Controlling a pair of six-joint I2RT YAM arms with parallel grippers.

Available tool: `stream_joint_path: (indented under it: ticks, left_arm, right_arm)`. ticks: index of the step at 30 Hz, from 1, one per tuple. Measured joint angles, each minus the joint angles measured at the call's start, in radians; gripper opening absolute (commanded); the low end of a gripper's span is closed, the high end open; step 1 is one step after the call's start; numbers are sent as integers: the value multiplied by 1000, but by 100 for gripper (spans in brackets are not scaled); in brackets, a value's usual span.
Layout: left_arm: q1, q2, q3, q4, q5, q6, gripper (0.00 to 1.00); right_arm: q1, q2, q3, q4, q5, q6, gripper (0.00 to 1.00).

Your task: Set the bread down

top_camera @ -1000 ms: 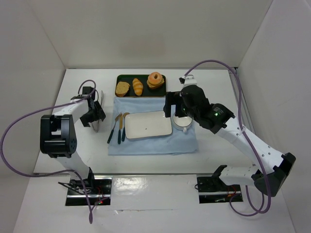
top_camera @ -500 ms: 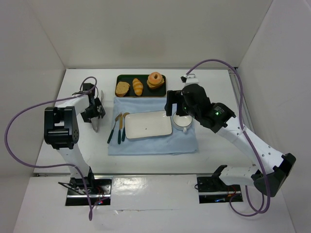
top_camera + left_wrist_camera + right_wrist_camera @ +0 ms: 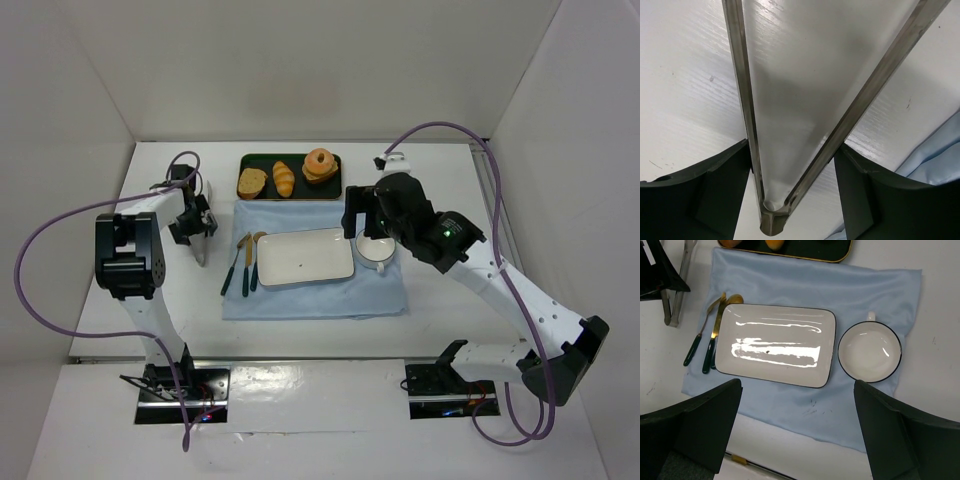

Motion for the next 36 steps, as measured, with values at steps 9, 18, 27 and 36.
stream_joint_path:
  ticks: [9,18,27,36]
  left_arm:
    - [8,-1,-7,16,6,6,48]
    - [16,-51,-35,12,80,19,48]
    - [14,-283,38,-45,147,19,48]
    - [-58,-451,133,-115,154,22,50]
  right_arm:
    - [-6,0,0,-1,3,-7,100]
    - [-6,0,0,-1,3,-11,100]
    - [-6,0,-15,8,-7,-11,100]
    - [-13,0,-54,35,-38,-10,100]
